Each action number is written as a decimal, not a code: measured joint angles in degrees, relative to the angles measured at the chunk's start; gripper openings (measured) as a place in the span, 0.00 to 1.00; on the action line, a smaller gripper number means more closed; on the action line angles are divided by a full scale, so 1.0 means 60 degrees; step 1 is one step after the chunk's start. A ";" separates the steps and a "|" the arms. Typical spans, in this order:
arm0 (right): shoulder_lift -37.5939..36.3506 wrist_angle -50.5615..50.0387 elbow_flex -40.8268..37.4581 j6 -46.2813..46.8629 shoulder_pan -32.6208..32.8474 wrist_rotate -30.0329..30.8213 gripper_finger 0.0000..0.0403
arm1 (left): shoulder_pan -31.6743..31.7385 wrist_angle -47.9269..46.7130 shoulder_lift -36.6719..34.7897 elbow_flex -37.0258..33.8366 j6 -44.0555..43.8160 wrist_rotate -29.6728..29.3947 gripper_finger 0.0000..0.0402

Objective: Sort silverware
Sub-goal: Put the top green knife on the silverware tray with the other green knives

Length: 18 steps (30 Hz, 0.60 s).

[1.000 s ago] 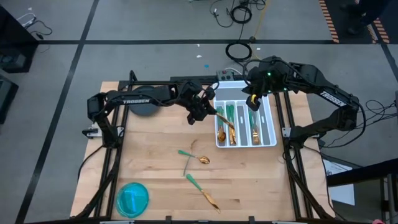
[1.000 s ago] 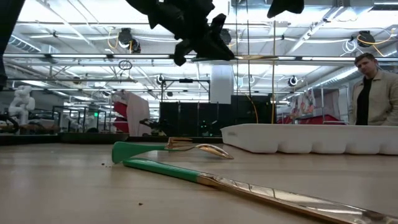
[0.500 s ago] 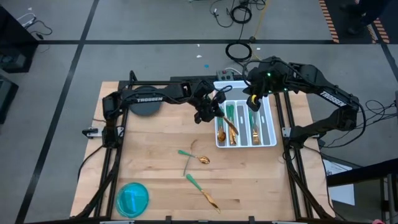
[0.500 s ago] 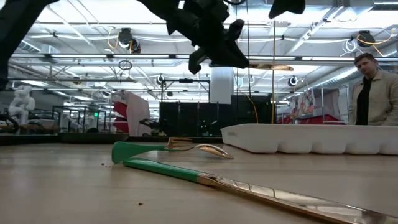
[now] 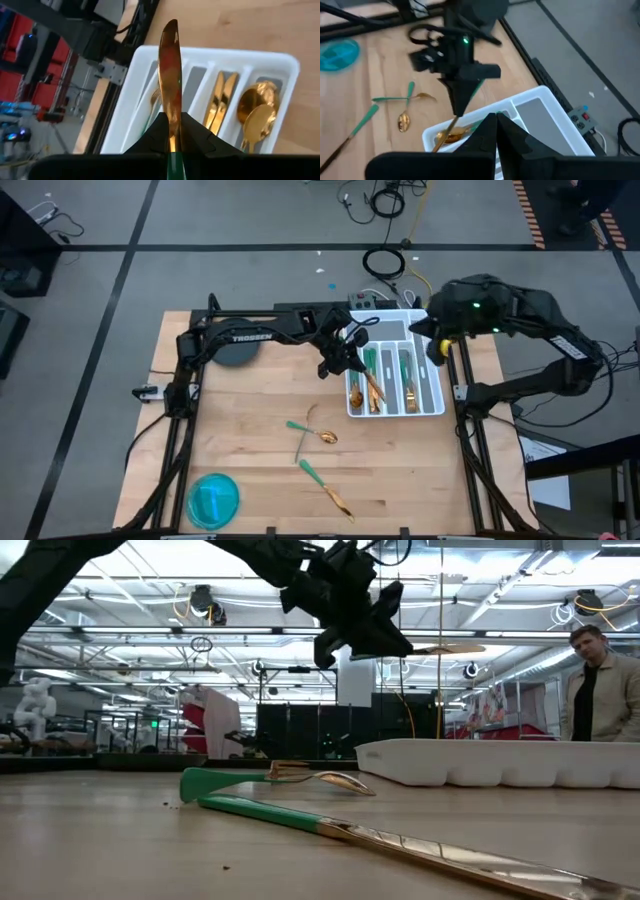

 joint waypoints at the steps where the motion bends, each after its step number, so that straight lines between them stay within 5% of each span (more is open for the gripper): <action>1: -0.0124 -0.0002 0.0000 0.0006 0.0088 -0.0008 0.00 | 0.0002 0.0033 0.0077 0.0000 -0.0014 0.0178 0.07; 10: -0.0662 0.0005 0.0000 0.0242 0.0726 0.0058 0.00 | -0.0003 0.1418 0.0626 0.0000 -0.0663 0.1234 0.07; 18: -0.0564 0.0008 0.0000 0.0171 0.0839 0.0079 0.00 | -0.0026 0.0743 0.1066 0.0619 -0.1403 0.1309 0.07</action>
